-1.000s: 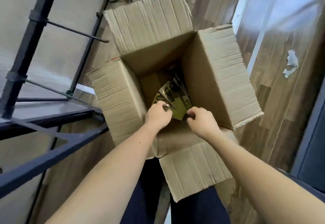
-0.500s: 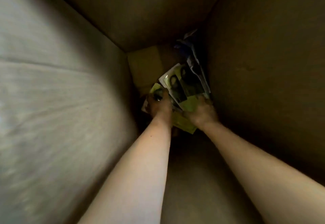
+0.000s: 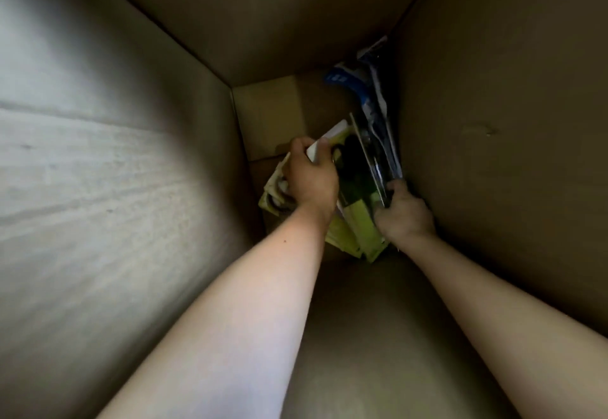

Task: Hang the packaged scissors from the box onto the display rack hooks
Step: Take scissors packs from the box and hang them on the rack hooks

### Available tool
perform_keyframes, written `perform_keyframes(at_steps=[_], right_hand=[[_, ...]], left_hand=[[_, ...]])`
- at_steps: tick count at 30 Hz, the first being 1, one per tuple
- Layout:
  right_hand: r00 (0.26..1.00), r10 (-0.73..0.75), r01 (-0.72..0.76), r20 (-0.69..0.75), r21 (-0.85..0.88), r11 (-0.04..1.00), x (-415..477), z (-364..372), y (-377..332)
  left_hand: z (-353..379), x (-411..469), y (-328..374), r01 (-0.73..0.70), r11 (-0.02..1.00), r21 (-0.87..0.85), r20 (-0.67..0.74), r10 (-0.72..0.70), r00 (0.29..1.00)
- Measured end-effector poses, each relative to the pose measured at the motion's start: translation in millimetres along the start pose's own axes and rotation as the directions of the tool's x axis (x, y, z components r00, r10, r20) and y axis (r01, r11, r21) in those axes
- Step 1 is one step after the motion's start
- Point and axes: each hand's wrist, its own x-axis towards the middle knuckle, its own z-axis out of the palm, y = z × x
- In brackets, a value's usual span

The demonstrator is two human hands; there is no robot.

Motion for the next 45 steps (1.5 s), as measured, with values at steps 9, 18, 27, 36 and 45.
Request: perform_keyframes(at_steps=[9, 18, 27, 36, 45], right_hand=[[0.971, 0.081, -0.139, 0.225, 0.254, 0.957, -99, -57, -25], [0.994, -0.096, 0.112, -0.060, 0.642, 0.759, -260, -136, -43], [0.929, -0.355, 0.189, -0.107, 0.960, 0.205, -459, -271, -62], [0.640, -0.689, 0.610, -0.341, 0.770, 0.186, -624, -344, -42], [0.392, -0.782, 0.873, -0.485, 0.465, 0.150, -751, -313, -30]], left_hand=[[-57, -83, 55, -0.010, 1.000, -0.016, -0.077, 0.009, 0.997], [-163, -217, 155, -0.525, 0.826, -0.207, 0.005, 0.537, 0.843], [-259, -385, 229, -0.979, 0.174, -0.106, -0.129, 0.974, 0.187], [-333, -541, 268, -0.989, -0.057, 0.137, -0.109, 0.991, -0.072], [-437, -685, 247, -0.907, 0.286, -0.309, -0.298, 0.877, 0.378]])
